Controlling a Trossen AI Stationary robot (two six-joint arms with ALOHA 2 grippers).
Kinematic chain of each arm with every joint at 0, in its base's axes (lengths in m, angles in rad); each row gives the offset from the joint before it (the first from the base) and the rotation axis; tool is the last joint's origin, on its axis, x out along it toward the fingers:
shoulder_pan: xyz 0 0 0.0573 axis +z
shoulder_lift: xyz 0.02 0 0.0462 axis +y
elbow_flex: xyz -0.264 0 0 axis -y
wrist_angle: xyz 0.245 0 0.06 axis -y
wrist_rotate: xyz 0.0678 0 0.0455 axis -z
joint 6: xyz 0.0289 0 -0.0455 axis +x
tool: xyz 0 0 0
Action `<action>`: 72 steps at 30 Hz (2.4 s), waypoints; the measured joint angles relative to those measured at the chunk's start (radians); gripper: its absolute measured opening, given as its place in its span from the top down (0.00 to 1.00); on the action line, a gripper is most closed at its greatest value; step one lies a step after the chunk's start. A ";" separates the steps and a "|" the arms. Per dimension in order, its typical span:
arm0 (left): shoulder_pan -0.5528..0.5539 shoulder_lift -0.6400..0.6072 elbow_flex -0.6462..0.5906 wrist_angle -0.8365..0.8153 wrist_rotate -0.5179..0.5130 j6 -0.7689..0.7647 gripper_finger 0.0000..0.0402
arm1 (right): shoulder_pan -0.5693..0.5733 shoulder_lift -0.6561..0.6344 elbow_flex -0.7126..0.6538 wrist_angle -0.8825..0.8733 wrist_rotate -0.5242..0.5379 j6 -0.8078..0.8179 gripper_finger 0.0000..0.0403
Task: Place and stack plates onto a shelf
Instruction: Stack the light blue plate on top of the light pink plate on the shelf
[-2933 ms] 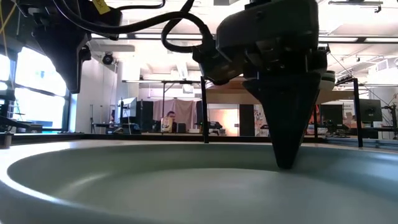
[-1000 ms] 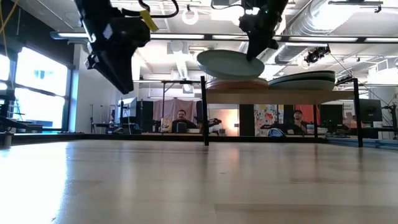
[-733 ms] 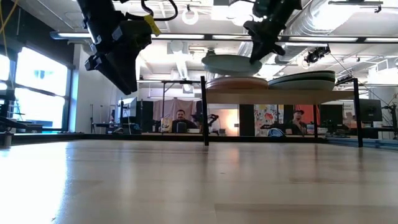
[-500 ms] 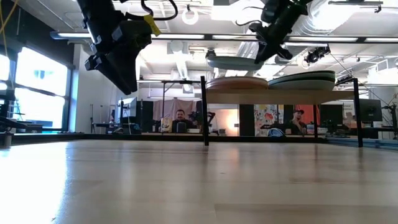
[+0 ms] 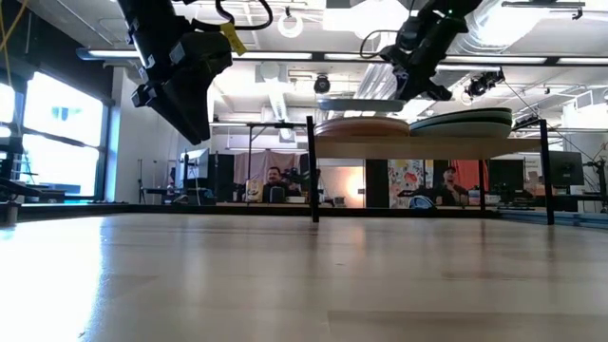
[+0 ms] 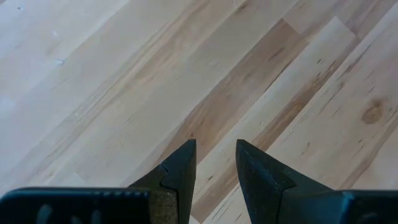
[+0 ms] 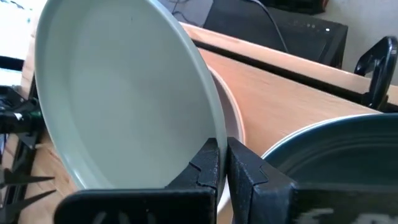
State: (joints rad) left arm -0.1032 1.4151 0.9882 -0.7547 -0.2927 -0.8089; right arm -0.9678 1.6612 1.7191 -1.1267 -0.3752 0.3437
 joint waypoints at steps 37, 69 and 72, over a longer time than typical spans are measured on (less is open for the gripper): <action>0.000 0.000 0.000 0.000 0.001 0.002 0.75 | 0.067 0.062 0.000 -0.054 0.032 -0.009 1.00; 0.000 0.000 0.000 0.001 0.002 0.001 0.75 | 0.067 0.062 0.000 -0.091 0.060 -0.005 1.00; 0.000 0.000 0.000 0.001 0.002 0.001 0.75 | 0.067 0.062 0.000 -0.093 0.060 -0.001 1.00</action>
State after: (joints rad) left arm -0.1036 1.4155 0.9882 -0.7536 -0.2910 -0.8082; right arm -0.9012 1.7233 1.7191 -1.2196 -0.3150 0.3428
